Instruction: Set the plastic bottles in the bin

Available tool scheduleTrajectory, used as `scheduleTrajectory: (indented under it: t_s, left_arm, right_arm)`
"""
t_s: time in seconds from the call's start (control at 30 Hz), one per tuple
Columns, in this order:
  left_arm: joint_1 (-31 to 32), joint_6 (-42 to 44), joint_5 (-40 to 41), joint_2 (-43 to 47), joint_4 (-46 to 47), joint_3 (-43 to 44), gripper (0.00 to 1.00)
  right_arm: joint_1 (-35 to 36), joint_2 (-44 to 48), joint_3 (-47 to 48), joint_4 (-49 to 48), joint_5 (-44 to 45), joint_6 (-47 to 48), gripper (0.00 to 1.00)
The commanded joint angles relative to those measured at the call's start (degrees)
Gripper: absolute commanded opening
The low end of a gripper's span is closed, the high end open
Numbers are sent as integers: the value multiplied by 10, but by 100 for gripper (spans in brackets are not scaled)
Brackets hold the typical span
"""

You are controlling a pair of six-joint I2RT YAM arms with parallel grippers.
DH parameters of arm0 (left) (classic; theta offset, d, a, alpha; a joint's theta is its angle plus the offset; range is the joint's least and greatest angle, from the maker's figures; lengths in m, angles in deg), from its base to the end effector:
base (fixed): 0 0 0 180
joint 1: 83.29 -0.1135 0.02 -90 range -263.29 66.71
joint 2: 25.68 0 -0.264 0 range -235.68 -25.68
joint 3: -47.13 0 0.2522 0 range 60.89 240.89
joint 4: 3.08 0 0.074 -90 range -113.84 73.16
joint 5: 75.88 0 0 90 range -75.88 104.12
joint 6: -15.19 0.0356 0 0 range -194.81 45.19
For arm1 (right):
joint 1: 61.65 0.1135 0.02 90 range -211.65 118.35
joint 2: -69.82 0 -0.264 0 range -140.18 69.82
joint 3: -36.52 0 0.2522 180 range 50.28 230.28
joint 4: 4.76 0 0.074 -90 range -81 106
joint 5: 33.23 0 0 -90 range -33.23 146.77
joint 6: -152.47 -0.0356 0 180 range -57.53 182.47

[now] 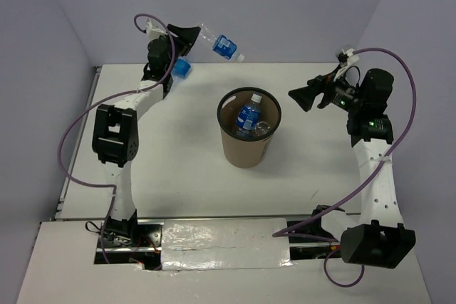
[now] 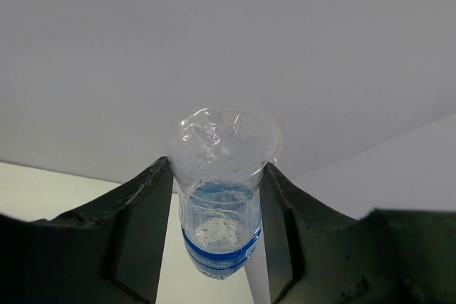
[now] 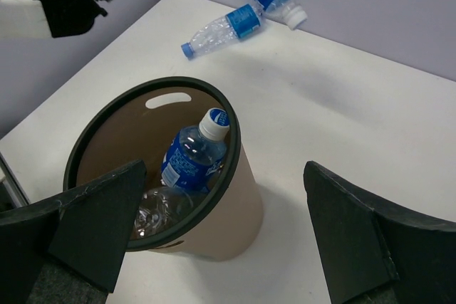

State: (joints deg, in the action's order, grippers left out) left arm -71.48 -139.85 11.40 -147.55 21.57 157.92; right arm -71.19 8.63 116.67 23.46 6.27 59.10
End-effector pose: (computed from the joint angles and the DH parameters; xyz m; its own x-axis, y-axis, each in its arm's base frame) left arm 0.5022 -0.1067 0.3149 -0.1294 -0.8981 -0.4203 0.3135 0.3651 -0.8766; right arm 0.2281 -0.0105 0.4112 -0.1964 0.0709 -0.9780 -0.6352 0.7506 0.1820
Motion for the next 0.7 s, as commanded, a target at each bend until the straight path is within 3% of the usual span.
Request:
scheduleTrajectory:
  t_s: [0.0,0.33,0.67]
  left_arm:
    - [-7,41,-20,78,52,-31,0]
    - [-7,140,-53,253,2,-79,0]
    - [36,281,-95,484,-118,-207,0]
  right_arm:
    - [-4,22,-6,-29,-14,-4,98]
    - [-4,41,-14,-27,-13,-3,98]
    - [-3,56,-5,-5,-2,9,98]
